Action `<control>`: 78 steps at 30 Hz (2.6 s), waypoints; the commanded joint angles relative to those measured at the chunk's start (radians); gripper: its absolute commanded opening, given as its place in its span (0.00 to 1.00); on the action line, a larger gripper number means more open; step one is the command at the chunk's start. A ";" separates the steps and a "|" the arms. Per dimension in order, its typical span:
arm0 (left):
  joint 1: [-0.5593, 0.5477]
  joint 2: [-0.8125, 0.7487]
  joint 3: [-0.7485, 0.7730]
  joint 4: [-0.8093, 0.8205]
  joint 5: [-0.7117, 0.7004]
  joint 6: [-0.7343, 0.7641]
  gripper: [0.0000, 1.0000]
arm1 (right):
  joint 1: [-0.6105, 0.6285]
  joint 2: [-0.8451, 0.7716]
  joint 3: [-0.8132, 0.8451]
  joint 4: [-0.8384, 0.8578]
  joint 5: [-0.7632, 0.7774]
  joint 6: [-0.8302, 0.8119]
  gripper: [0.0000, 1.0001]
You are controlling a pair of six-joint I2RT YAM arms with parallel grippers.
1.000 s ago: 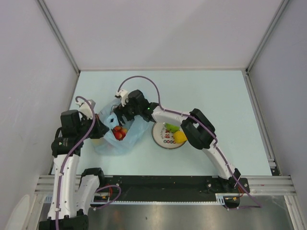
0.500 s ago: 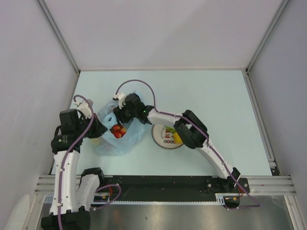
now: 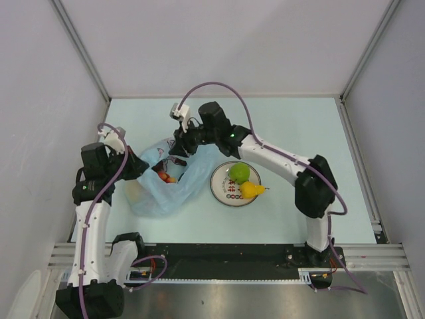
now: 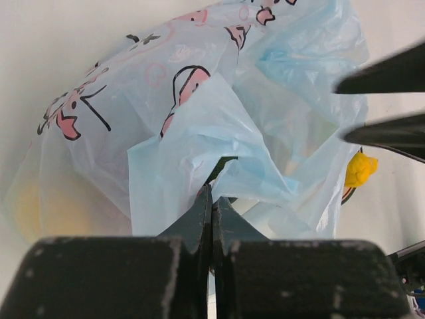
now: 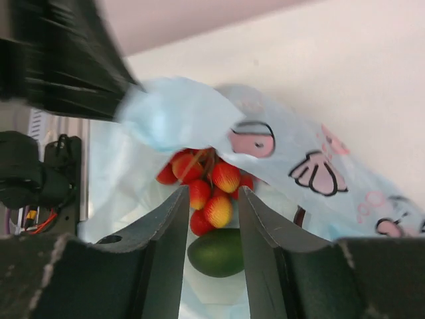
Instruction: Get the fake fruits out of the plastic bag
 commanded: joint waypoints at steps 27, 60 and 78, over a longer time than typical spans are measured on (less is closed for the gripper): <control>0.018 -0.122 0.082 -0.361 -0.320 0.792 0.00 | 0.197 0.065 -0.114 0.081 0.405 0.013 0.71; -0.001 -0.114 0.053 -0.372 -0.311 0.688 0.00 | 0.091 0.385 0.194 0.143 0.416 0.016 0.09; 0.001 -0.097 0.019 -0.224 -0.257 0.675 0.00 | 0.030 -0.141 -0.274 -0.150 0.153 -0.142 0.47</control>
